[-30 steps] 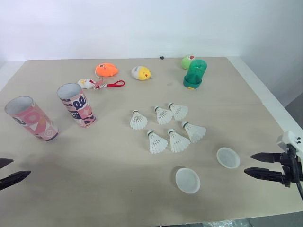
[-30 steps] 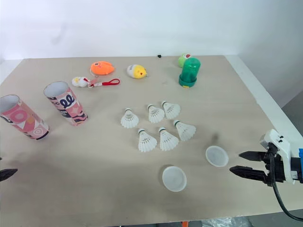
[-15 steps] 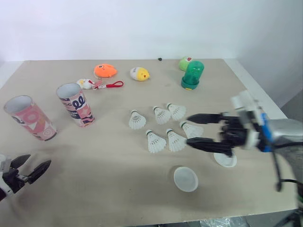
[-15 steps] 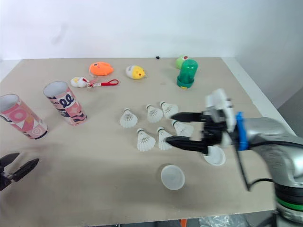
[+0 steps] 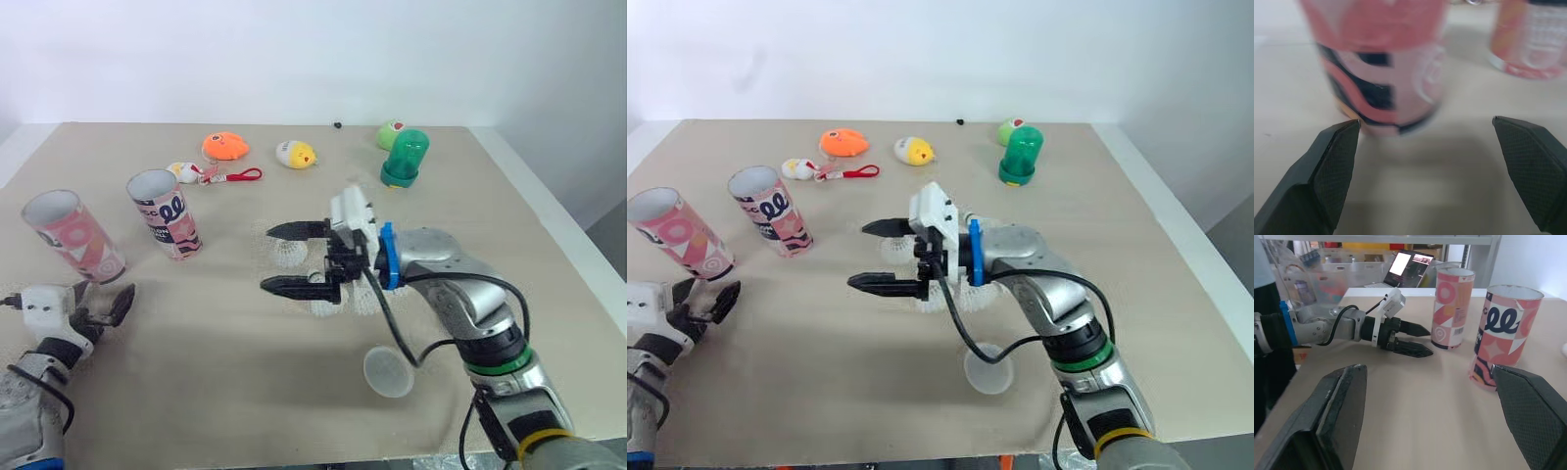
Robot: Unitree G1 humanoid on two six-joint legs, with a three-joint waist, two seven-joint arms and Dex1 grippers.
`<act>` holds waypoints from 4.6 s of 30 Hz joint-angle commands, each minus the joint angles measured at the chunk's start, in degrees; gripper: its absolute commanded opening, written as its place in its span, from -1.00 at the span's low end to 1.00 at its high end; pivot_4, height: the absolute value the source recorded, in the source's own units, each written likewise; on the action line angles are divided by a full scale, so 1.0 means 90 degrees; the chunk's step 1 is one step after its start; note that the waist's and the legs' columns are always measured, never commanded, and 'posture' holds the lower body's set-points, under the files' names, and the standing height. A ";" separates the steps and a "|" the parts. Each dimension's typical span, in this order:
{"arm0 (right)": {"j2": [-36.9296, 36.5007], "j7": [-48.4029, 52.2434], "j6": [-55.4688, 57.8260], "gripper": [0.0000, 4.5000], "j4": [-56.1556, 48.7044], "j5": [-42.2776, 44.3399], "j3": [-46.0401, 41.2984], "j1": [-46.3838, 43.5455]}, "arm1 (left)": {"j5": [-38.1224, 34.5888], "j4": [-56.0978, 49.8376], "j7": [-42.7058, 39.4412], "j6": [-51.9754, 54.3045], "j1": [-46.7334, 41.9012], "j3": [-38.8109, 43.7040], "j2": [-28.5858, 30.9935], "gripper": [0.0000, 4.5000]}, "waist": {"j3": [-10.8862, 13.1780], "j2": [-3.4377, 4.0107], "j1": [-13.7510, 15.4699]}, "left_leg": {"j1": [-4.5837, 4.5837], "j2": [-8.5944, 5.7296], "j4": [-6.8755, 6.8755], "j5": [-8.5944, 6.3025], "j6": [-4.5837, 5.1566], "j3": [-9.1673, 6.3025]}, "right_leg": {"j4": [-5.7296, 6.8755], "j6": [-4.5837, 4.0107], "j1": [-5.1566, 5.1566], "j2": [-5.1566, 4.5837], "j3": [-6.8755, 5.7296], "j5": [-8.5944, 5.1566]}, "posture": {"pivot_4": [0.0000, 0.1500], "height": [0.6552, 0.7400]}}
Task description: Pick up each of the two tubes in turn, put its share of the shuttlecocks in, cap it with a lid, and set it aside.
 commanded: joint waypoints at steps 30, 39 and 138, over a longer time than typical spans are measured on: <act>0.0580 -0.0533 -0.0291 0.93 0.0332 -0.0471 -0.0244 -0.0108 | 0.0530 0.4883 0.0180 -0.1888 -0.3119 -0.0786 0.0863 1.00 | -0.0007 0.0025 0.0033 | 0.0014 0.0053 -0.0006 0.0018 0.0006 -0.0005 | 0.0008 -0.0054 -0.0002 0.0067 -0.0013 0.0033 | 1.00 1.00; 0.0514 -0.0628 -0.0373 1.00 0.0201 -0.0526 -0.0256 0.0090 | 0.0365 0.4886 0.0112 -0.2106 -0.2916 -0.0700 0.0890 0.56 | -0.0013 0.0035 0.0029 | 0.0015 0.0056 -0.0010 0.0018 0.0005 -0.0003 | 0.0008 -0.0056 -0.0005 0.0069 -0.0012 0.0032 | 1.00 1.00; -0.0291 -0.0424 0.0278 -0.98 -0.0433 -0.1646 0.1479 -0.0492 | 0.1964 -0.0716 -0.6025 0.0706 -0.2727 -0.4315 0.4069 0.51 | -0.0006 0.0093 0.0027 | -0.0107 0.0068 0.0086 -0.0004 -0.0006 0.0028 | 0.0150 -0.0045 -0.0156 0.0096 0.0034 -0.0031 | 1.00 1.00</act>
